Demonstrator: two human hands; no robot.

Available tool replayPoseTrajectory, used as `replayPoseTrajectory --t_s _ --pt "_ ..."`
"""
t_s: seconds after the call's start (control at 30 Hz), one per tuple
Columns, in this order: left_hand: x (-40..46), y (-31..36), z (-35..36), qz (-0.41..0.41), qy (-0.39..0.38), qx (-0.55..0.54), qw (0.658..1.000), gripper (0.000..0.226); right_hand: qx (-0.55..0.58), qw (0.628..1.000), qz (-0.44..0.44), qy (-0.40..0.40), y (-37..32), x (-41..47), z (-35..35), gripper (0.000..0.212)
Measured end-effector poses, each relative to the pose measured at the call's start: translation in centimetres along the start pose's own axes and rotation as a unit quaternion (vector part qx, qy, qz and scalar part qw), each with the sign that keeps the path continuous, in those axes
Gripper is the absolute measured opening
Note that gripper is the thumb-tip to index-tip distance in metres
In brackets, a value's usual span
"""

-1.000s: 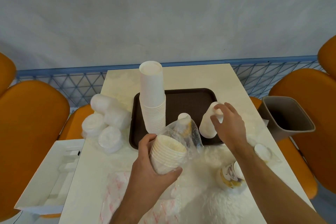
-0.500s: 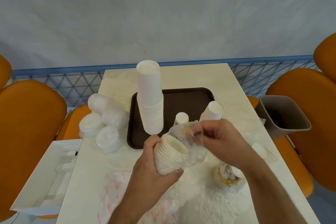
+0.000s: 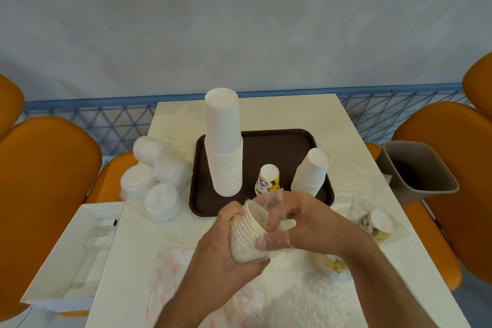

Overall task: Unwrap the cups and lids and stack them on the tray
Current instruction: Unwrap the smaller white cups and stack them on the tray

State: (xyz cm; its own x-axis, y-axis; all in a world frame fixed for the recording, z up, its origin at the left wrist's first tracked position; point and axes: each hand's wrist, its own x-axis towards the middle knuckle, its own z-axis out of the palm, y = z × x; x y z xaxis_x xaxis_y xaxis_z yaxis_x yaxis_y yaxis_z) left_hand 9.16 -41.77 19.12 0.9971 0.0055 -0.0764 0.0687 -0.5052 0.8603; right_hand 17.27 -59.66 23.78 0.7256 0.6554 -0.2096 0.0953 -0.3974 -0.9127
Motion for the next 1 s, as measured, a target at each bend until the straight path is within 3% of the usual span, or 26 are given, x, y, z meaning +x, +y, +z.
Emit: replayPoseTrajectory --t_s 0.13,0.5,0.73,0.93,1.0 --pt "-0.1 -0.2 0.0 -0.002 -0.007 -0.005 1.000 0.081 0.010 1.000 0.014 0.016 0.1 -0.2 -0.1 0.016" --pt "0.0 0.4 0.1 0.008 -0.001 0.010 1.000 0.083 0.058 0.993 -0.024 0.104 1.4 -1.2 -0.9 0.021" --pt "0.1 0.4 -0.1 0.003 0.016 0.004 1.000 0.086 0.061 0.992 -0.031 0.108 2.1 -1.5 -2.1 0.033" --pt "-0.1 -0.2 -0.7 -0.033 0.030 -0.007 0.999 0.075 0.137 0.981 0.042 0.132 2.7 -2.7 -3.4 0.056" --pt "-0.2 -0.3 -0.6 -0.022 0.028 0.002 0.999 0.075 0.108 0.986 0.053 0.119 2.6 -2.8 -3.6 0.058"
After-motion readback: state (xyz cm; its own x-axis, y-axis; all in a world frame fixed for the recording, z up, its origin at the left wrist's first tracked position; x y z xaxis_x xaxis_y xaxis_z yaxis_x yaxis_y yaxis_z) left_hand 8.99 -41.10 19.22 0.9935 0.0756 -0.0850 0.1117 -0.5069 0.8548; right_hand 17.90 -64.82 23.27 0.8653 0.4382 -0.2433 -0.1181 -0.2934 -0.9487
